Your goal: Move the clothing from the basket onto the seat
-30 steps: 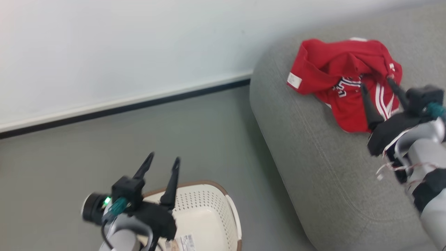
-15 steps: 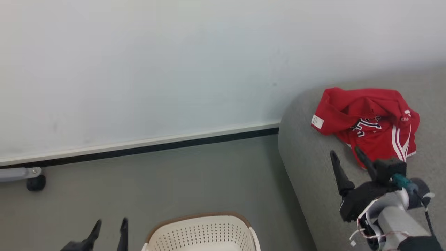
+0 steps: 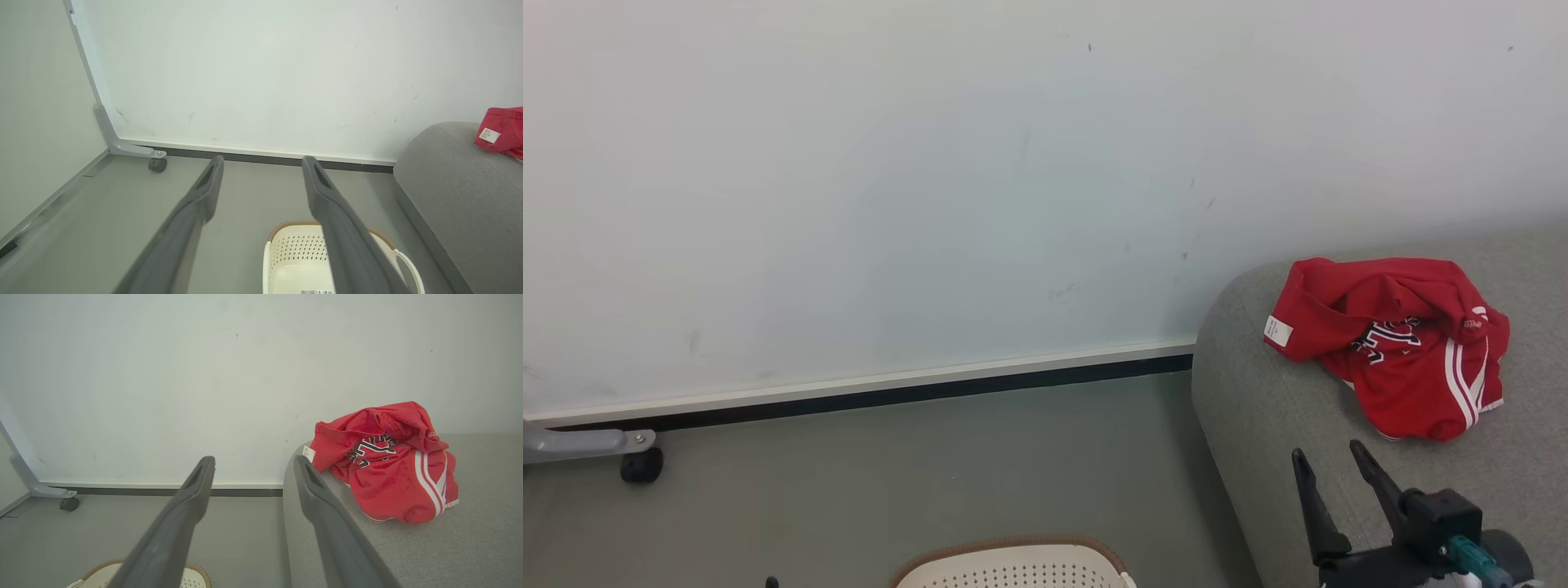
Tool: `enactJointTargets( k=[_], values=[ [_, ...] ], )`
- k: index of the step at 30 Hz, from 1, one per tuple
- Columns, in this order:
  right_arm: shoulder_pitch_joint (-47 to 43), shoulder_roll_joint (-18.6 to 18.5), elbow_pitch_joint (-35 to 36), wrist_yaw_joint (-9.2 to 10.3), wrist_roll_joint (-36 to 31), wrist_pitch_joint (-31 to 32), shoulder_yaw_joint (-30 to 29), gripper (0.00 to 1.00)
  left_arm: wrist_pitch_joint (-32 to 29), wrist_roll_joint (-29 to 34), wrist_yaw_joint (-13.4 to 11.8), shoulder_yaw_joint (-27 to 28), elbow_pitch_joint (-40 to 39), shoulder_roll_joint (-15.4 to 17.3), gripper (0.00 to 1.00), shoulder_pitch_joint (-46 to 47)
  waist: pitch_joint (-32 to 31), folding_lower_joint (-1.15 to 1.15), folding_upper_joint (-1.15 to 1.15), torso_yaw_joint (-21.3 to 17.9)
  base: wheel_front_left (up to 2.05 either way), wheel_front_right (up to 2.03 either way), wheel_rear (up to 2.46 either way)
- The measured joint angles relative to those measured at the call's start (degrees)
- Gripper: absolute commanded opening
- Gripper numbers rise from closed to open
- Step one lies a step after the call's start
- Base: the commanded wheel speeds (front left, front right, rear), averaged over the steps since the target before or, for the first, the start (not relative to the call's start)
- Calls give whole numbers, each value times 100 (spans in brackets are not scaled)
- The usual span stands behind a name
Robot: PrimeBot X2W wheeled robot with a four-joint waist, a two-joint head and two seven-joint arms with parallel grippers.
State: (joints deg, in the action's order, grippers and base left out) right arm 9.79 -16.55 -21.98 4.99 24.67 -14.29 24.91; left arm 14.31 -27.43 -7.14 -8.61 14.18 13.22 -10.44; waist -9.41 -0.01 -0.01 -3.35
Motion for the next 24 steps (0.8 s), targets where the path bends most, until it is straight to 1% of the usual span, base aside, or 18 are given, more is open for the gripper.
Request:
enactJointTargets(
  k=[5,10,16,21,24],
  values=[
    [-569,13,634,109,-20,0,-109,100,0,177,0,210,-248,-126,100,-226,-8,0,1,25,0,0,0],
    [-953,7,1077,158,-113,0,-261,100,0,346,0,314,-478,-203,100,-297,18,0,1,49,0,0,0],
    [-1171,16,1482,194,-289,0,-423,100,0,438,0,335,-653,-209,100,-295,79,0,1,52,0,0,0],
    [-1260,80,1748,208,-355,-1,-552,100,0,593,0,280,-805,-293,100,-246,162,1,1,45,0,0,0],
    [-1288,123,1820,210,-405,-1,-586,100,0,617,0,253,-838,-300,100,-143,235,1,1,41,0,0,0]
  ],
)
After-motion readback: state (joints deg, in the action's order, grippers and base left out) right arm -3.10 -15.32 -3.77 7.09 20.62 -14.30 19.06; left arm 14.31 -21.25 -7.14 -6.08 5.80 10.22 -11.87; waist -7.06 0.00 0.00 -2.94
